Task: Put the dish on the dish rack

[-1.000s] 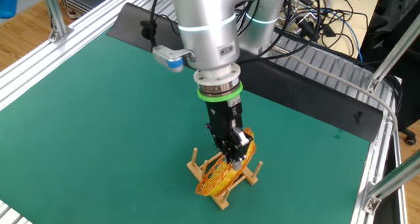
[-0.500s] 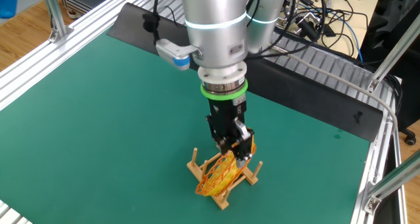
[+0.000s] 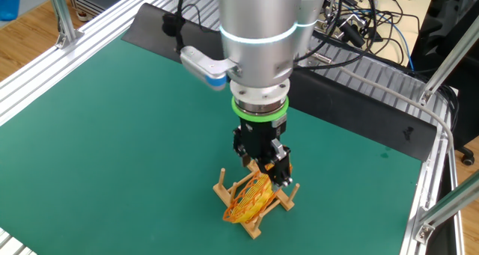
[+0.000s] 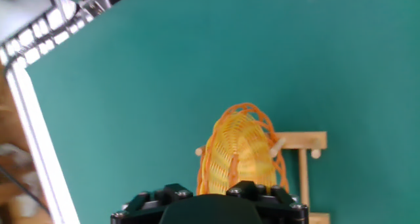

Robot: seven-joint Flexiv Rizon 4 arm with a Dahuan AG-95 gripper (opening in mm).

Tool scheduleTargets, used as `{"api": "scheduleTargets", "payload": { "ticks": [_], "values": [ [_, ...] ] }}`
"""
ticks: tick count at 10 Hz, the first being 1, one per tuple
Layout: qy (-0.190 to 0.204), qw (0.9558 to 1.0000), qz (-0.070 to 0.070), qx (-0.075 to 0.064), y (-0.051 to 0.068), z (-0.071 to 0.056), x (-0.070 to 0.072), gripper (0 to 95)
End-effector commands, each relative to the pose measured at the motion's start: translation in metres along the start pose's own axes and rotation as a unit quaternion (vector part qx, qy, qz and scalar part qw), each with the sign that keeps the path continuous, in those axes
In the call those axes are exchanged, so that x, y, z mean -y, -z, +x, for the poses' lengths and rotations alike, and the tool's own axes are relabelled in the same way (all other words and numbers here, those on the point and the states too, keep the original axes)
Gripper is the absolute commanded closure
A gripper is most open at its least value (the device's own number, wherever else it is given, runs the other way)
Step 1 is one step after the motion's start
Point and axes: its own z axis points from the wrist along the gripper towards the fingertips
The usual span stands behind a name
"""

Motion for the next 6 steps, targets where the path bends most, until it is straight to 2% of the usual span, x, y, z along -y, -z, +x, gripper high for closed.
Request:
{"api": "scheduleTargets", "payload": {
  "ticks": [1,2,3,4,5,6],
  "values": [
    [0.03,0.9985,0.045,-0.01,0.006,-0.009,0.022,19.0],
    [0.034,0.9983,0.047,-0.01,0.006,-0.014,0.03,19.0],
    [0.052,0.997,0.057,-0.009,0.007,-0.021,0.041,38.0],
    [0.074,0.9942,0.078,-0.008,0.008,-0.026,0.048,38.0],
    [0.102,0.9897,0.1,-0.007,0.01,-0.034,0.058,57.0],
    [0.107,0.9889,0.102,-0.007,0.011,-0.039,0.065,57.0]
  ]
}}
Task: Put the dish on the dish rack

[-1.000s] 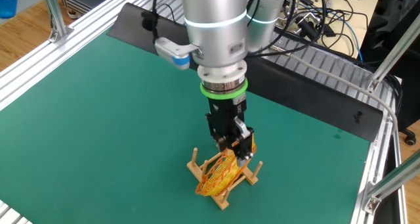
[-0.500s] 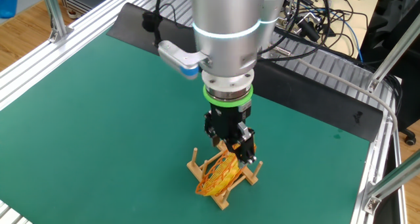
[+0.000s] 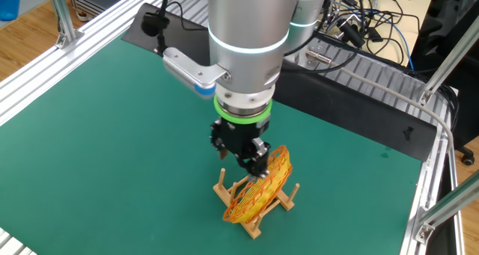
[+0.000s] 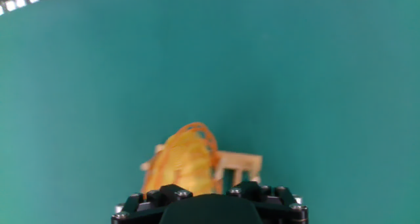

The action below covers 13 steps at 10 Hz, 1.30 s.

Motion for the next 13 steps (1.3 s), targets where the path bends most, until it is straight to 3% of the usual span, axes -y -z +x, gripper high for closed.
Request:
{"api": "scheduleTargets", "payload": {
  "ticks": [1,2,3,7,9,11,13],
  "values": [
    [0.042,0.9987,0.03,0.003,0.002,-0.014,0.028,57.0],
    [0.06,0.9972,0.044,0.004,0.003,-0.02,0.041,76.0],
    [0.064,0.9968,0.047,0.003,0.002,-0.023,0.052,95.0],
    [0.035,0.9982,0.048,0.009,-0.006,-0.024,0.078,95.0],
    [0.023,0.9987,0.045,-0.005,-0.019,-0.023,0.094,95.0],
    [0.014,0.9986,0.05,0.002,-0.03,-0.025,0.098,95.0],
    [0.011,0.9986,0.052,0.002,-0.03,-0.025,0.099,95.0]
  ]
}}
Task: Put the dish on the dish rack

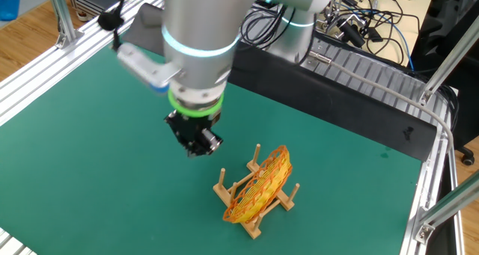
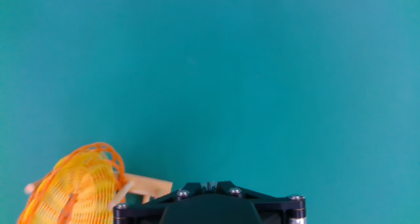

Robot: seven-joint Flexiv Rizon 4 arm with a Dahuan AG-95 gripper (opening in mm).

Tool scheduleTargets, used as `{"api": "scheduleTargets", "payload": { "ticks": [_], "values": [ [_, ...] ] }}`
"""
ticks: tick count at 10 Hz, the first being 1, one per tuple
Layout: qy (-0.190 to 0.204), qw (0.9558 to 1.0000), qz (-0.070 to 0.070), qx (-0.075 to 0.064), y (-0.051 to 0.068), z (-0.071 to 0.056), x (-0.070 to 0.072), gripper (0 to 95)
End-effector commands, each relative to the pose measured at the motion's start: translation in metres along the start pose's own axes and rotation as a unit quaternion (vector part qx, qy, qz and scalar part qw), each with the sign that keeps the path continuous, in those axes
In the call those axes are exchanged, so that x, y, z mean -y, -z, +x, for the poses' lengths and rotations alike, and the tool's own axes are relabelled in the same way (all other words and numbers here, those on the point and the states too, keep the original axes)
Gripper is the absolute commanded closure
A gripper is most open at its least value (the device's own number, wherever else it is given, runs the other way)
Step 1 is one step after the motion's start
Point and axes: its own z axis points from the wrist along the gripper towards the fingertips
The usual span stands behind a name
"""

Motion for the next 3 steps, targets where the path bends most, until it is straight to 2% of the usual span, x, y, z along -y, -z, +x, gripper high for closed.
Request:
{"api": "scheduleTargets", "payload": {
  "ticks": [1,3],
  "values": [
    [0.0,1.0,0.004,0.006,0.0007,0.0042,0.0024,95.0],
    [0.001,0.9999,0.007,0.008,0.0011,0.0038,0.0029,95.0]
  ]
}}
